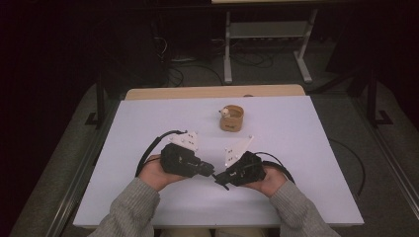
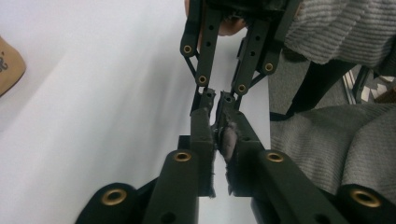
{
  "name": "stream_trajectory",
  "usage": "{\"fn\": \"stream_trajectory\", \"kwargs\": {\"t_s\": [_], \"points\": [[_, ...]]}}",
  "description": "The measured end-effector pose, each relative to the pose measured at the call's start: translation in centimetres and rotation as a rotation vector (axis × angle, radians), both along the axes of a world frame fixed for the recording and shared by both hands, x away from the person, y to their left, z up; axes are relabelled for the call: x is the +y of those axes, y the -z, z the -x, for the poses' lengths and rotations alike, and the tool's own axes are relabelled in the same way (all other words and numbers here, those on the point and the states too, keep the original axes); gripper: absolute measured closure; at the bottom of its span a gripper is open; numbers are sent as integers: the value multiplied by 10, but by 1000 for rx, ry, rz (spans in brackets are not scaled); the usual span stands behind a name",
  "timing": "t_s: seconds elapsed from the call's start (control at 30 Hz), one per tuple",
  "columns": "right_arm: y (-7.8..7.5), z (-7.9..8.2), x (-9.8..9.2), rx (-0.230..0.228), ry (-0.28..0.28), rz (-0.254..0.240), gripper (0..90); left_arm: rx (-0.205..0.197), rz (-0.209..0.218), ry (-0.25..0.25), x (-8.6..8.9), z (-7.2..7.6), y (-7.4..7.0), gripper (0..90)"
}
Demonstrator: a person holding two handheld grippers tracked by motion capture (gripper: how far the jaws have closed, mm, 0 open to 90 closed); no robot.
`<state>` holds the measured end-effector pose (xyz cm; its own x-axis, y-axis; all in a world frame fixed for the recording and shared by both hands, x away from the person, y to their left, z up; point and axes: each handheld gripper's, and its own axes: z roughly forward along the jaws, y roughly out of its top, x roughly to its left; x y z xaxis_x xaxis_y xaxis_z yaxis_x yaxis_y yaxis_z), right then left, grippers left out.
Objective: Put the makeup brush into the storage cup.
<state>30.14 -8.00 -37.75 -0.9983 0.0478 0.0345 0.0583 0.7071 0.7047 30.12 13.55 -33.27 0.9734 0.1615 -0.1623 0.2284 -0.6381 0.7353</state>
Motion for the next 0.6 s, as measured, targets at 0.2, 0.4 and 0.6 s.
{"fn": "stream_trajectory", "kwargs": {"t_s": [0.2, 0.4, 0.6], "points": [[2, 0, -2, 23, 30, -76, 827, 7, 15, -16, 3, 1, 3, 656], [7, 0, -4, 42, 59, -103, 826, -2, 55, -19, 7, 0, 0, 760], [5, 3, 1, 20, 54, -92, 821, 2, 50, -8, 8, 1, -2, 840]]}}
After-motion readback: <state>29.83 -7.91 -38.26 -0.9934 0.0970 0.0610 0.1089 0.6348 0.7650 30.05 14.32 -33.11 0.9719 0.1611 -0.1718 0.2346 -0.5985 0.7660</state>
